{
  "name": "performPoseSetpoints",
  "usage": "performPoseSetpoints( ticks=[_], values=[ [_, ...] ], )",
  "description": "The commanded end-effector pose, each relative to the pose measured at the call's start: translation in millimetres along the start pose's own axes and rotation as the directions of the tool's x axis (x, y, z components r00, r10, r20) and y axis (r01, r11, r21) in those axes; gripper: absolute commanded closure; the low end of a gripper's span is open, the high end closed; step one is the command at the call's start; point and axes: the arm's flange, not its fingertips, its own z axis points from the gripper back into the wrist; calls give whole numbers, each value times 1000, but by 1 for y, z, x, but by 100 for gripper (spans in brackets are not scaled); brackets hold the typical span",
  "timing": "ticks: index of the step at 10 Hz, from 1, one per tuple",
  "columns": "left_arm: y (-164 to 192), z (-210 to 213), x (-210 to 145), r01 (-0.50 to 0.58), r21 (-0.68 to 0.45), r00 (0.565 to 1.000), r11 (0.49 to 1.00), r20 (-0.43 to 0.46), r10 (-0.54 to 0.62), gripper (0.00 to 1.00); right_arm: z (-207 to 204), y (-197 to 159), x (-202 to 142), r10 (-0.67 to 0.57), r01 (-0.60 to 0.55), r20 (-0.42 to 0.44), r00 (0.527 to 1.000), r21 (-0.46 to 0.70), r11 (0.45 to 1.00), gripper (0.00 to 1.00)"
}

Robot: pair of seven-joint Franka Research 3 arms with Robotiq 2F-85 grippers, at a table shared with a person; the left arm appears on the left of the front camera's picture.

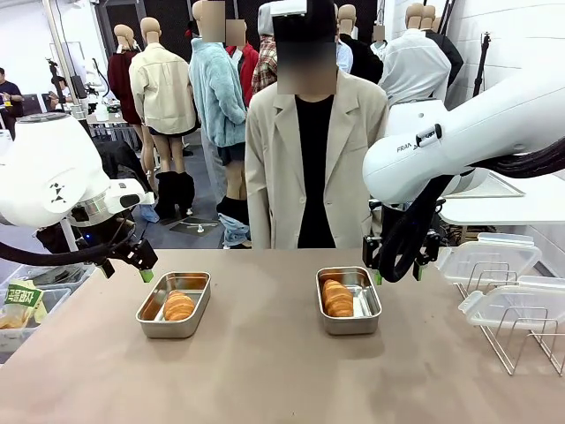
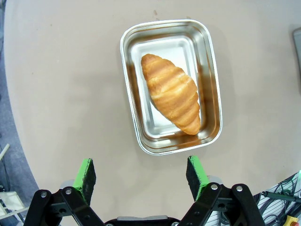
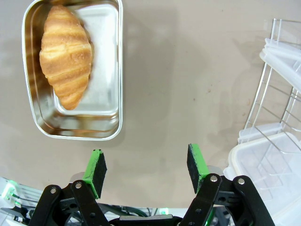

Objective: Place the bread in airtight containers.
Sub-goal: Pick up one Airtight Container lid and hand it to the human.

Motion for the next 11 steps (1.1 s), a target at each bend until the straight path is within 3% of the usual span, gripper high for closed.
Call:
performPoseSetpoints(
  ticks=[1,11],
  values=[
    [-1,-1,1,-16,6,1000,1000,8,16,0,1,3,4,-17,17,5,1000,-4,1000,14],
    [-1,-1,1,-16,6,1000,1000,8,16,0,0,0,0,0,0,0,1000,0,1000,14]
  ],
)
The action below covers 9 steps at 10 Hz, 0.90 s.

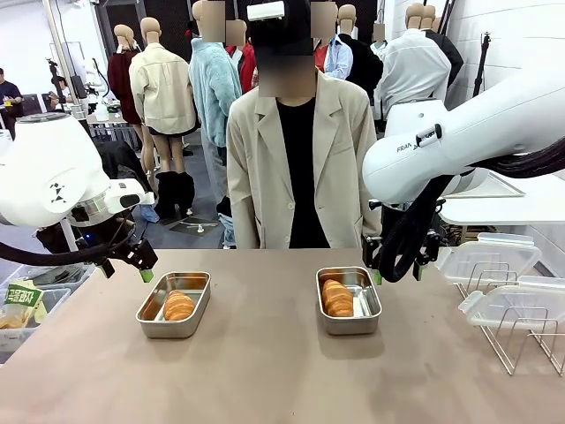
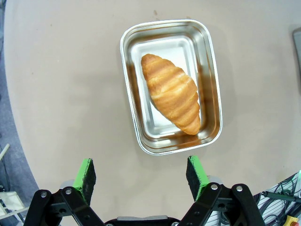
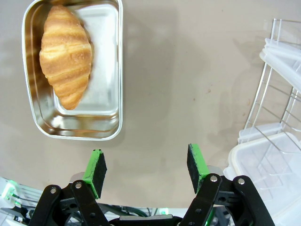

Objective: Place the bread in airtight containers.
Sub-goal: Pick up one Airtight Container lid and hand it to the human.

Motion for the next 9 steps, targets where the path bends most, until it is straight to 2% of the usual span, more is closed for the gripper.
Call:
performPoseSetpoints(
  ticks=[1,3,4,5,6,7,8,9],
  values=[
    [-1,-1,1,-16,6,1000,1000,8,16,0,7,-4,-7,74,-75,-30,997,-22,997,14],
    [-1,-1,1,-16,6,1000,1000,8,16,0,22,-13,-21,287,-291,-94,953,-30,956,14],
    [-1,-1,1,-16,6,1000,1000,8,16,0,28,-19,-29,450,-463,-189,873,-30,886,14],
    [-1,-1,1,-16,6,1000,1000,8,16,0,36,-25,-38,591,-617,-260,763,-22,787,14],
    [-1,-1,1,-16,6,1000,1000,8,16,0,41,-30,-45,717,-757,-329,614,11,653,14],
    [-1,-1,1,-16,6,1000,1000,8,16,0,43,-33,-45,809,-843,-360,465,99,528,14],
    [-1,-1,1,-16,6,1000,1000,8,16,0,42,-22,-35,578,-587,-276,768,56,808,14],
    [-1,-1,1,-16,6,1000,1000,8,16,0,35,-25,-52,677,-689,-291,675,77,720,14]
  ],
)
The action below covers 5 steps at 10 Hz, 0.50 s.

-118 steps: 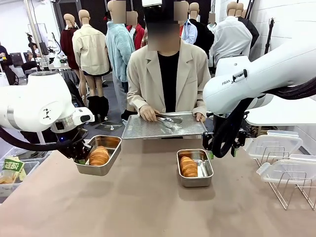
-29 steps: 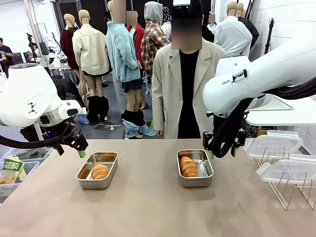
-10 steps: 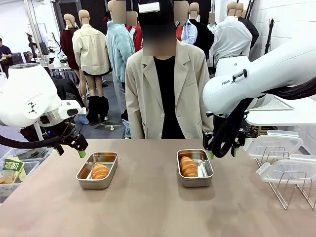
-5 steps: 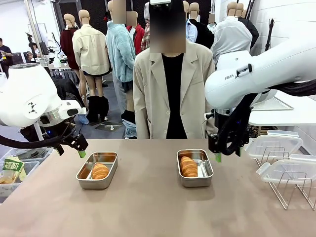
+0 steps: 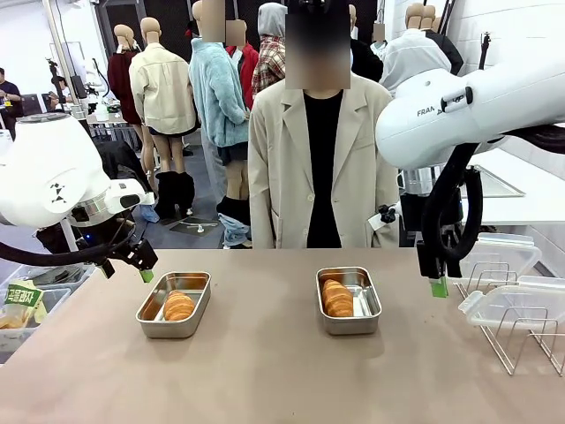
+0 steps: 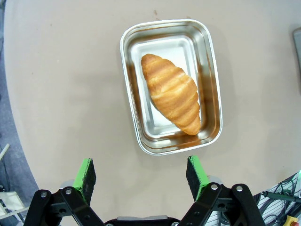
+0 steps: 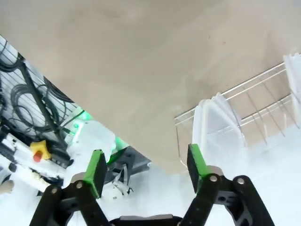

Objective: Place the bread in airtight containers.
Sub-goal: Pick up one Airtight Container lid and hand it to the human.

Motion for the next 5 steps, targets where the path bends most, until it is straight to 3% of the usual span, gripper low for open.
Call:
performPoseSetpoints(
  ticks=[1,2,3,5],
  values=[
    [-1,0,1,-16,7,1000,1000,9,16,0,-6,4,2,-8,8,5,1000,-7,1000,14],
    [-1,0,1,-16,7,1000,1000,9,16,0,0,0,0,0,0,0,1000,0,1000,14],
    [-1,0,1,-16,7,1000,1000,9,16,0,2,-2,-13,319,-319,-22,948,-29,947,14],
    [-1,0,1,-16,7,1000,1000,9,16,0,7,-18,-44,469,-468,3,883,-55,882,14]
  ],
)
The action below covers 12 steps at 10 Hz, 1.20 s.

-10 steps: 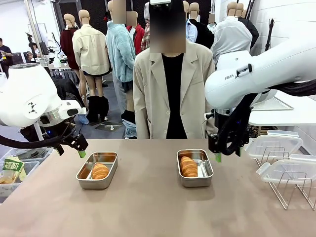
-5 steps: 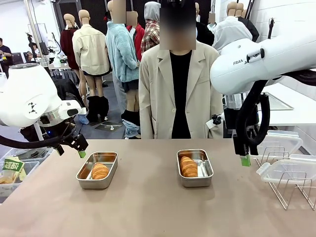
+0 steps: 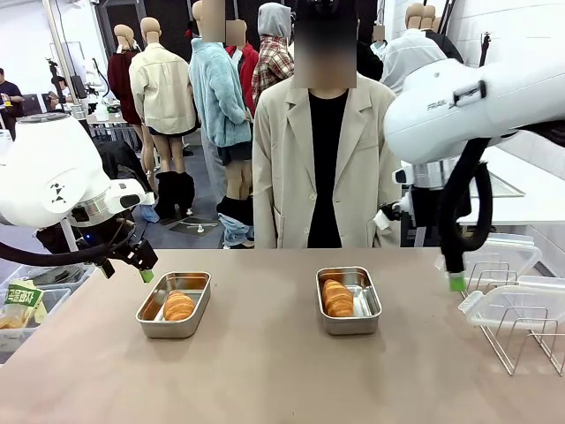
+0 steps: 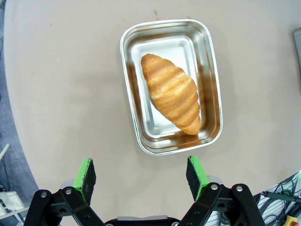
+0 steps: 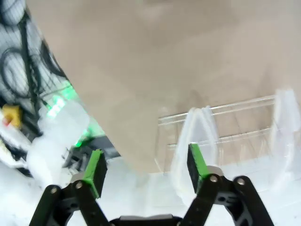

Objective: Place the bread in airtight containers.
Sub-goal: Pick up one Airtight Container lid and hand it to the human.

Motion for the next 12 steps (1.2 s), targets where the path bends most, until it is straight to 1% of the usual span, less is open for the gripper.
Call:
performPoseSetpoints(
  ticks=[1,2,3,4,5,6,7,8,10,11,12],
  values=[
    [-1,0,1,-16,7,1000,1000,9,16,0,-5,-2,-45,174,-174,12,985,-15,985,14],
    [-1,0,1,-16,7,1000,1000,9,16,0,-8,-3,-61,220,-221,39,975,33,975,14],
    [-1,0,1,-16,7,1000,1000,9,16,0,-15,-1,-79,224,-225,48,973,8,974,14],
    [-1,0,1,-16,7,1000,1000,9,16,0,-22,-5,-93,188,-188,80,979,-8,982,14],
    [-1,0,1,-16,7,1000,1000,9,16,0,-32,-7,-105,186,-183,102,977,-33,983,14],
    [-1,0,1,-16,7,1000,1000,9,16,0,-40,-11,-114,144,-130,141,979,-106,986,14],
    [-1,0,1,-16,7,1000,1000,9,16,0,-46,-16,-119,175,-141,178,968,-188,972,14],
    [-1,0,1,-16,7,1000,1000,9,16,0,-54,-21,-119,188,-148,176,966,-216,965,14],
    [-1,0,1,-16,7,1000,1000,9,16,0,-61,-25,-118,163,-123,146,976,-248,961,14],
    [-1,0,1,-16,7,1000,1000,9,16,0,-67,-27,-115,181,-155,94,979,-236,959,14],
    [-1,0,1,-16,7,1000,1000,9,16,0,-71,-28,-114,173,-151,77,982,-237,960,14]
  ],
)
